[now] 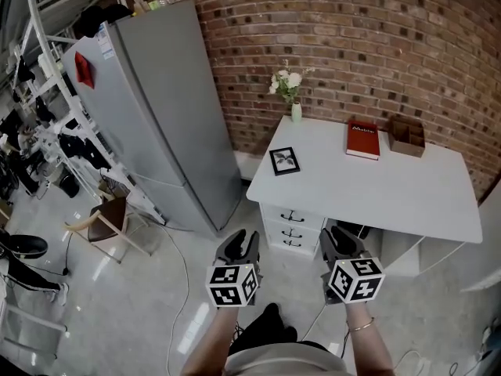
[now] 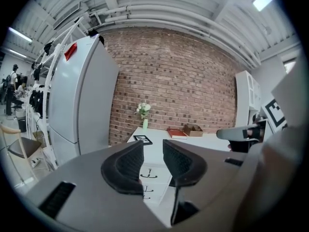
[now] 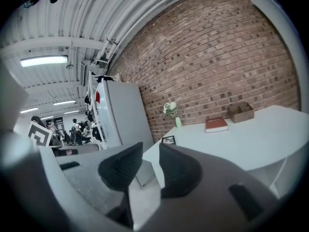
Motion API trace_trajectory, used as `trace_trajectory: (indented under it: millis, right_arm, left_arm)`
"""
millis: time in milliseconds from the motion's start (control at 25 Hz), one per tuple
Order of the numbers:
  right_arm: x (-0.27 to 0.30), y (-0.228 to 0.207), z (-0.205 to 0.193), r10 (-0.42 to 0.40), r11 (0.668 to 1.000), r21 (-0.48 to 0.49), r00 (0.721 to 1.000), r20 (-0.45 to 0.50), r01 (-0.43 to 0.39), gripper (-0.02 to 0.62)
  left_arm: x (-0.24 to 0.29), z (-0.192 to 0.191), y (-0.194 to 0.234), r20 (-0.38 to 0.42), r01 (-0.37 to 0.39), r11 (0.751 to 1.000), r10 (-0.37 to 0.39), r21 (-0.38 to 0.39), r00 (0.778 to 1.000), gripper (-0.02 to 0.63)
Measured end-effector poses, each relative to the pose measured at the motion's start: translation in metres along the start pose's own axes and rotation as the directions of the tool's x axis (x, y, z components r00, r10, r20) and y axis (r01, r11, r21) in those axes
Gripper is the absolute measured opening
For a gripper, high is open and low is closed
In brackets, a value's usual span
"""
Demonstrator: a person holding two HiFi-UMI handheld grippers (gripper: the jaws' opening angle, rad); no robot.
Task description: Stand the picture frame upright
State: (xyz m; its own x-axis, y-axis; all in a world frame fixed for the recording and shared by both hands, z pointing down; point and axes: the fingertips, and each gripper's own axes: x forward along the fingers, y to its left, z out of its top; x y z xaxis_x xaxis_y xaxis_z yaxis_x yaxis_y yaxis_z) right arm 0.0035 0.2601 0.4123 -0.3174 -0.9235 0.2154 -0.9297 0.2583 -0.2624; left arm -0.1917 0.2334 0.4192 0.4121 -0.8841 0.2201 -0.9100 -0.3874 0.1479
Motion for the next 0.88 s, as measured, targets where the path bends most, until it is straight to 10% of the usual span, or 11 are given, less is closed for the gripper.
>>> trace_trajectory:
  millis: [880]
  right_arm:
    - [0.182,-0.060,0.047,-0.038,0.999,-0.009,0.998,-0.042,0.038,0.092]
  left_arm:
    - [0.188,0.040,0.092,-0.029,-0.029,1.000,0.028,-0.006,0.999,0.138]
